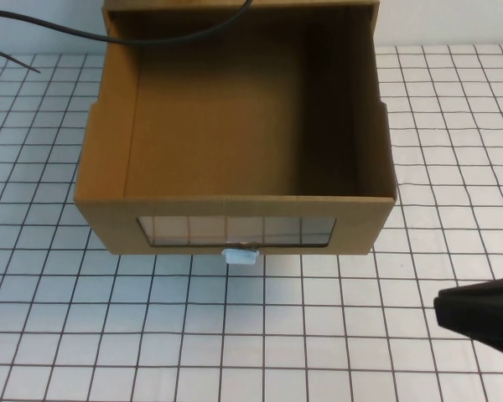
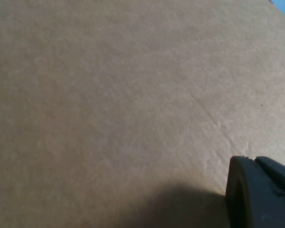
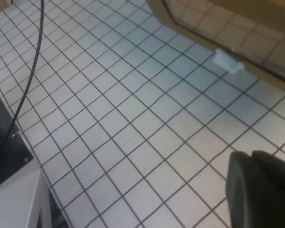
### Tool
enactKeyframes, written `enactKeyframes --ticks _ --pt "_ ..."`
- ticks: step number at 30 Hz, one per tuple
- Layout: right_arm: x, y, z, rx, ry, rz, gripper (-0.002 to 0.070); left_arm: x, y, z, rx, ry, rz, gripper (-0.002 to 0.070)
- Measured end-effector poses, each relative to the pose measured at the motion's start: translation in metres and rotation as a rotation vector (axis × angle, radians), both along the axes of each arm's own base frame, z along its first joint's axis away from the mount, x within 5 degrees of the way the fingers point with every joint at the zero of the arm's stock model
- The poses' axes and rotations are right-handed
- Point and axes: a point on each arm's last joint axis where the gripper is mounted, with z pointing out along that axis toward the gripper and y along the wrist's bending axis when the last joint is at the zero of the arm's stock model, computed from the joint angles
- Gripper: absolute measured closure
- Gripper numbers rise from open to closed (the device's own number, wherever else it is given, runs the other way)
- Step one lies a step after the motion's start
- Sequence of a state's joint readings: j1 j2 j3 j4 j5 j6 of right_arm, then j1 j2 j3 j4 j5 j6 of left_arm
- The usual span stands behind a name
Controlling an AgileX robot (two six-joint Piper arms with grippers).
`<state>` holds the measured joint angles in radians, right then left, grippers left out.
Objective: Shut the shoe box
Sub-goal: Close the shoe box with your right arm
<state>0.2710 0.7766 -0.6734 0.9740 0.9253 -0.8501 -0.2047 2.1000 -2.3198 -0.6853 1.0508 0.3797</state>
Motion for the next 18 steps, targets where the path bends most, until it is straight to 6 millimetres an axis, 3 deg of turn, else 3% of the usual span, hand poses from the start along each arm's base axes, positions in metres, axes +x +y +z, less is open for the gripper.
enactKeyframes --ticks 5,10,18 --pt "0.016 0.019 0.007 -0.046 -0.022 0.079 0.0689 0.001 -0.001 -0.002 -0.011 0.009 -0.004 0.0680" --pt "0.030 0.064 0.008 -0.141 -0.066 0.245 0.0689 0.001 -0.001 -0.002 -0.015 0.009 -0.005 0.0680" --pt "-0.009 0.132 -0.002 -0.202 -0.196 0.418 0.0689 0.001 -0.001 -0.002 -0.015 0.009 -0.005 0.0680"
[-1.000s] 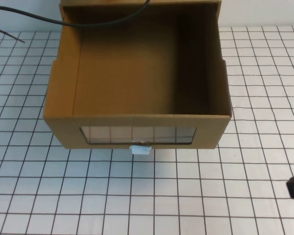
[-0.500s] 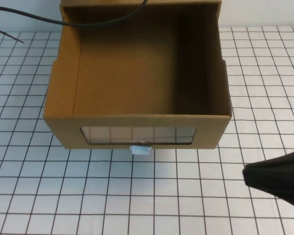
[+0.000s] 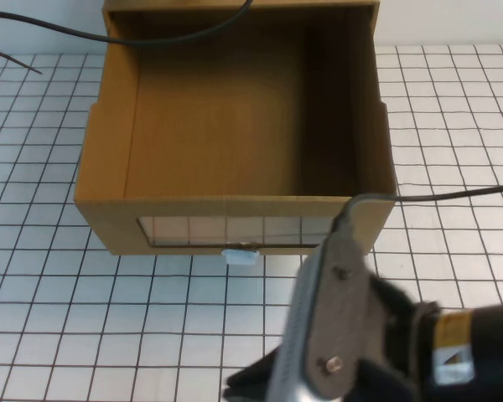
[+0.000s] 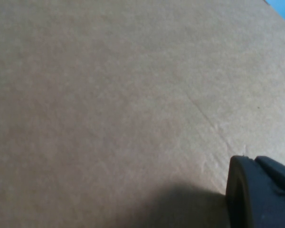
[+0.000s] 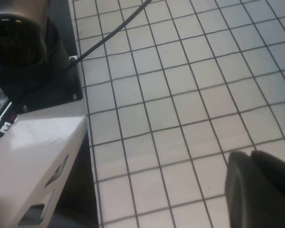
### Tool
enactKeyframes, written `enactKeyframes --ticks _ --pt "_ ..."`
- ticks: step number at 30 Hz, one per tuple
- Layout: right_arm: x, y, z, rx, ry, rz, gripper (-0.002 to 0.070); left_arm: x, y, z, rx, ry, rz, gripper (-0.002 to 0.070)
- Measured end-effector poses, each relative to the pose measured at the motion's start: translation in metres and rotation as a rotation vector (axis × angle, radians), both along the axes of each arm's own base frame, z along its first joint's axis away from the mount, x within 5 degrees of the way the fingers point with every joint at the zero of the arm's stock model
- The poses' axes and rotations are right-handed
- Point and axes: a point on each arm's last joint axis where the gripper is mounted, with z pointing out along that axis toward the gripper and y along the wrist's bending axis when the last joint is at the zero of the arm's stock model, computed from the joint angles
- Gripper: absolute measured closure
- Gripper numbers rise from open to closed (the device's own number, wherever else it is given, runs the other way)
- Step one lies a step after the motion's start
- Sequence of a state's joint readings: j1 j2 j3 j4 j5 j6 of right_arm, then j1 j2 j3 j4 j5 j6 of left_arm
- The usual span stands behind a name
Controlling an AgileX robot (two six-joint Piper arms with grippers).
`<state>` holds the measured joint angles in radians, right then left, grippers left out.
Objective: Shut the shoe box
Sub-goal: Close the shoe box with your right arm
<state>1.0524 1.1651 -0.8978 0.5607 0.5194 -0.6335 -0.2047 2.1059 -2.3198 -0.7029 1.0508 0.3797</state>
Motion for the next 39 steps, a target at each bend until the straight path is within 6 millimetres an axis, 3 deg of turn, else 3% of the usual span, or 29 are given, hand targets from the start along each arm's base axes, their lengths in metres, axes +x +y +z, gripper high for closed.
enactKeyframes --ticks 4,11,20,29,33,39 --pt "-0.002 0.026 -0.012 0.079 -0.072 -0.041 0.0689 0.000 0.000 0.000 -0.002 0.001 -0.001 0.0680" --pt "0.018 0.057 -0.054 0.102 -0.143 -0.153 0.0689 0.000 0.000 0.000 -0.002 0.001 0.000 0.0680" --pt "0.049 0.079 -0.082 0.170 -0.445 -0.275 0.0689 0.000 0.000 0.000 -0.005 0.001 -0.001 0.0680" --pt "0.090 0.083 -0.123 0.164 -0.582 -0.496 0.0689 0.000 0.000 0.000 -0.003 0.005 -0.005 0.0680" --pt "0.105 0.093 -0.121 0.166 -0.583 -0.501 0.0689 -0.001 0.000 0.000 -0.004 0.013 -0.012 0.0680" --pt "0.143 0.104 -0.099 0.215 -0.588 -0.561 0.0689 -0.002 -0.001 0.000 -0.003 0.016 -0.018 0.0680"
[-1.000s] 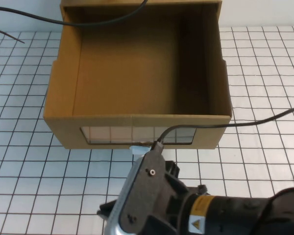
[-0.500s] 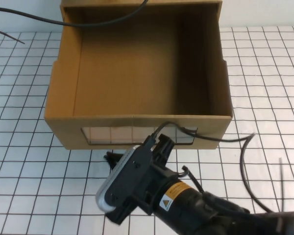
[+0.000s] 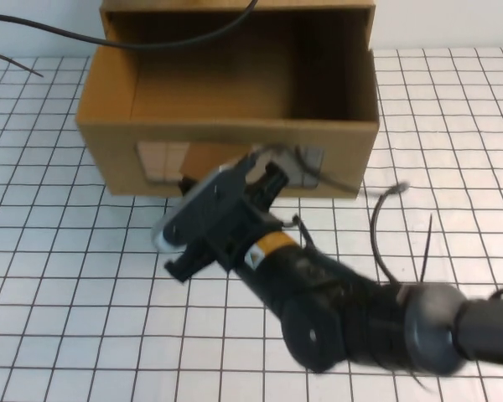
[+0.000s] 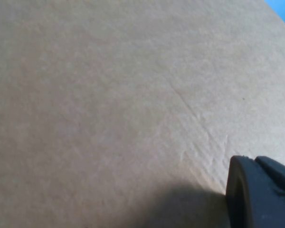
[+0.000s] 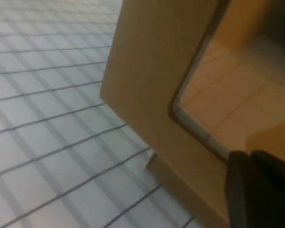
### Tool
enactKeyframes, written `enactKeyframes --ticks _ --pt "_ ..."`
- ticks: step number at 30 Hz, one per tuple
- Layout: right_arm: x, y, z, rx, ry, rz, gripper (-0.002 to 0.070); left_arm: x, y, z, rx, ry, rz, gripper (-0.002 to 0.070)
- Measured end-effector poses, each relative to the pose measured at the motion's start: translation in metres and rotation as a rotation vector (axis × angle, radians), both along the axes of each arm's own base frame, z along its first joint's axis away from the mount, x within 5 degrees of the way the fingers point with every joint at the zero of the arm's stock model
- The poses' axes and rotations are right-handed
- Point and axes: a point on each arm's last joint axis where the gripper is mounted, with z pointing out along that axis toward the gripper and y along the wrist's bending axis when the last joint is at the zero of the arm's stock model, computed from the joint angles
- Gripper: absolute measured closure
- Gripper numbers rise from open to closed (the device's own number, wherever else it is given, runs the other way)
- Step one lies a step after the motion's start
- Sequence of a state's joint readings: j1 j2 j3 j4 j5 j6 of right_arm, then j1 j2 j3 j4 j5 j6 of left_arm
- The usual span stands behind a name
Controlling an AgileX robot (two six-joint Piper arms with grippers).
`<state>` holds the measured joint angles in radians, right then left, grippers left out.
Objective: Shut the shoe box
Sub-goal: Close the shoe box with your right arm
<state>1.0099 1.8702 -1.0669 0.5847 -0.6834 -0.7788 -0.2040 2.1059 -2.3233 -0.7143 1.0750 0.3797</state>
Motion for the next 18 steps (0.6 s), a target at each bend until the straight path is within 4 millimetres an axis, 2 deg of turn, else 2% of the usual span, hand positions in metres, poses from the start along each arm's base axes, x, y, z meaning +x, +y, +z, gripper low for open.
enactKeyframes --ticks 6,14,18 --pt "0.041 0.002 0.016 0.017 -0.013 -0.028 0.0689 0.000 -0.001 -0.001 -0.005 0.004 -0.002 0.0680" --pt "0.098 0.006 0.020 0.024 -0.011 -0.070 0.0689 0.004 -0.004 -0.006 -0.046 0.020 -0.012 0.0680" --pt "0.119 0.005 0.022 0.030 -0.011 -0.085 0.0689 0.004 -0.004 -0.006 -0.046 0.020 -0.012 0.0680"
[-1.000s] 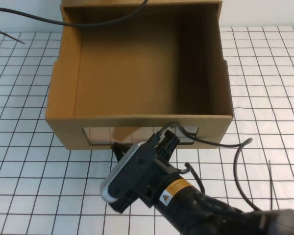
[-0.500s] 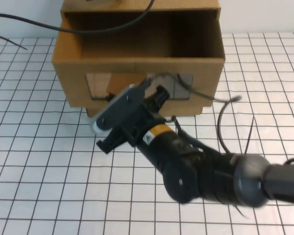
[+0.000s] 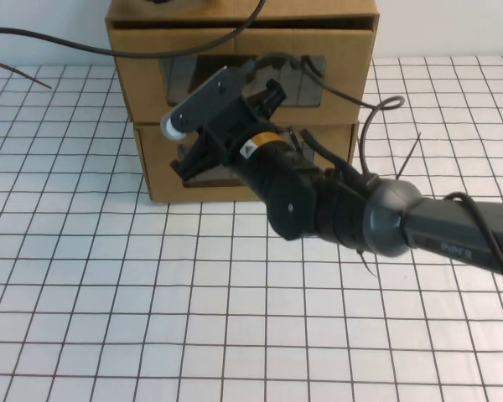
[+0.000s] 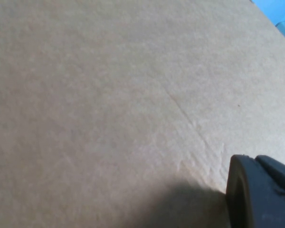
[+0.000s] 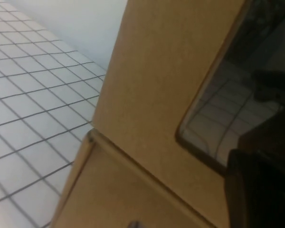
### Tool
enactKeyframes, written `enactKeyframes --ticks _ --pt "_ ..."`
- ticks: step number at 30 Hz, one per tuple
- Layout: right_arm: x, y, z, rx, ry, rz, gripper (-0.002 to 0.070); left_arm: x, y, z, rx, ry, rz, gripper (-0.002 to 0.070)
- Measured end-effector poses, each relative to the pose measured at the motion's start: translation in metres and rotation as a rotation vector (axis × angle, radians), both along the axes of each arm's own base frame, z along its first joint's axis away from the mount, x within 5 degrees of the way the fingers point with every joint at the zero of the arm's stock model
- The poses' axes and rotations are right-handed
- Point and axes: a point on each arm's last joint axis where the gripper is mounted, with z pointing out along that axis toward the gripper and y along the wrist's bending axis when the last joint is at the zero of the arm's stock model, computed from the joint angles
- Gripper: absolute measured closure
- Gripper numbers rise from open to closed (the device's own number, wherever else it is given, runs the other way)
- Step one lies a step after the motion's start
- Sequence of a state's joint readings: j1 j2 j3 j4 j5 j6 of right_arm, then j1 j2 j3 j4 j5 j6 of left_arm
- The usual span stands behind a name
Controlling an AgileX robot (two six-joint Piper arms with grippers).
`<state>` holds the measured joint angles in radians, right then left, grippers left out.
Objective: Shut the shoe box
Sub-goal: Close the shoe box with your right arm
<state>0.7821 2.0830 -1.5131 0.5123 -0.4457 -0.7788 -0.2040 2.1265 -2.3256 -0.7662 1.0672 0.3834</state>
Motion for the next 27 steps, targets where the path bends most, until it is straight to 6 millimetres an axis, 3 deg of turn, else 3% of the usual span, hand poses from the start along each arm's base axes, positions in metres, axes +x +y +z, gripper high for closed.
enactKeyframes --ticks 4,12,19,27 --pt "0.013 -0.001 0.004 0.006 0.003 -0.005 0.0689 0.000 0.000 0.000 -0.001 0.002 -0.002 0.0680" --pt "0.014 -0.001 0.005 -0.010 0.035 0.015 0.0689 0.000 0.000 0.000 0.003 -0.008 -0.006 0.0680" --pt "-0.004 -0.002 0.015 -0.106 0.223 0.150 0.0690 -0.006 0.009 0.011 0.048 -0.068 -0.032 0.0680" --pt "-0.045 -0.019 0.073 -0.230 0.296 0.317 0.0689 -0.033 0.036 0.056 0.055 -0.164 -0.014 0.0680"
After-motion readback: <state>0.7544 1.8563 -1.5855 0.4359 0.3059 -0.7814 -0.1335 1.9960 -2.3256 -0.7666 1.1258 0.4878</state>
